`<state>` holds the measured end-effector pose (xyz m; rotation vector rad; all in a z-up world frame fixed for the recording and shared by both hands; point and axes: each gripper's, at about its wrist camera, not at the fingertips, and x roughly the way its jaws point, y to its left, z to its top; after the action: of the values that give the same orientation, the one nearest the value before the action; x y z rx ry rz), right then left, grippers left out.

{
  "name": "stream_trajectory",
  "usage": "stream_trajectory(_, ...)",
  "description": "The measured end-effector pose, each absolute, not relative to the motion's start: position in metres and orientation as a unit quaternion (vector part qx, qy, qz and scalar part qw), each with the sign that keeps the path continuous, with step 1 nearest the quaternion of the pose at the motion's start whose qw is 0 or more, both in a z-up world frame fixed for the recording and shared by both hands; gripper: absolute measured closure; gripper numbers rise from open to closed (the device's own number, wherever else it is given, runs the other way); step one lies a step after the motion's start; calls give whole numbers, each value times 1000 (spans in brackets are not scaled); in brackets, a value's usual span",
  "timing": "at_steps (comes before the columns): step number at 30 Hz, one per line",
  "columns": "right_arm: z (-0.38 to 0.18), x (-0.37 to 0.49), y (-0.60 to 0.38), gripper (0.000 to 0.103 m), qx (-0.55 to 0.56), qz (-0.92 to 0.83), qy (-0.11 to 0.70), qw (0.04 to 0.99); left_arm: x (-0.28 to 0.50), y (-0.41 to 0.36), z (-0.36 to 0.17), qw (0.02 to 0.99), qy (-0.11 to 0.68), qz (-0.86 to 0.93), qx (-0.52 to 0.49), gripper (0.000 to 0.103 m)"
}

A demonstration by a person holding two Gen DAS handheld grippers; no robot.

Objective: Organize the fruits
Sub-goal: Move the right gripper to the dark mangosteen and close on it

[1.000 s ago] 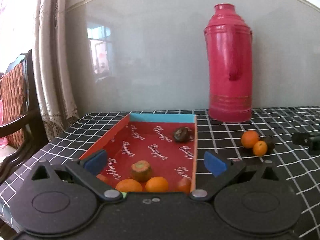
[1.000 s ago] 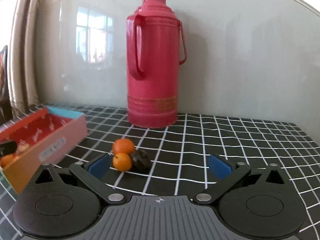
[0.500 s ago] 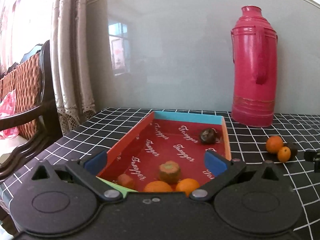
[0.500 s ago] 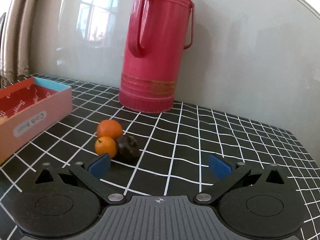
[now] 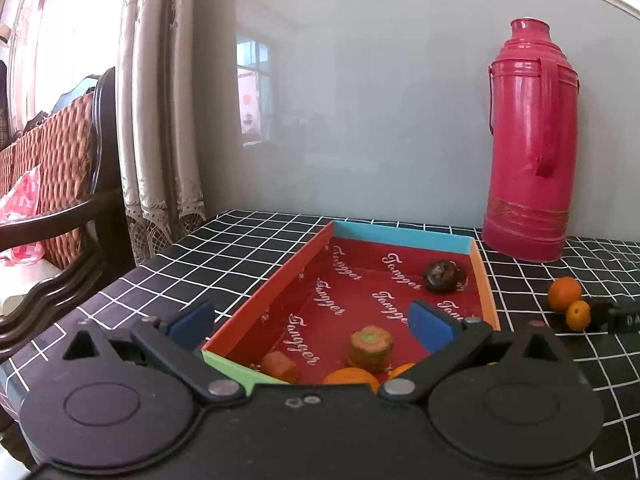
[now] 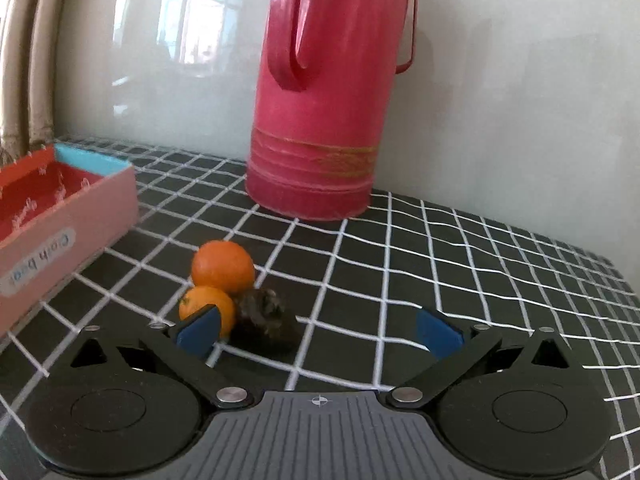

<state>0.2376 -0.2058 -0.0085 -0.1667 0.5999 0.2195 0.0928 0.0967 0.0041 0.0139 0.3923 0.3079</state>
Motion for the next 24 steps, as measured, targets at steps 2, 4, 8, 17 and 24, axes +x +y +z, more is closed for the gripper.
stream_trajectory(2, -9, 242, -204, 0, -71, 110, 296, 946, 93, 98, 4, 969, 196, 153, 8, 6)
stream_trajectory(4, -10, 248, -206, 0, -34, 125, 309, 942, 93, 101, 3, 968, 197, 154, 8, 6)
stream_trajectory(8, -6, 248, -218, 17, 5, 104, 304, 947, 92, 107, 2, 967, 199, 157, 2, 6)
stream_trajectory(17, -11, 248, -210, 17, -25, 102, 319, 942, 92, 107, 2, 968, 201, 153, -2, 6)
stream_trajectory(24, -23, 259, -195, 25, -19, 126, 343, 931, 92, 108, 2, 967, 201, 157, -2, 6)
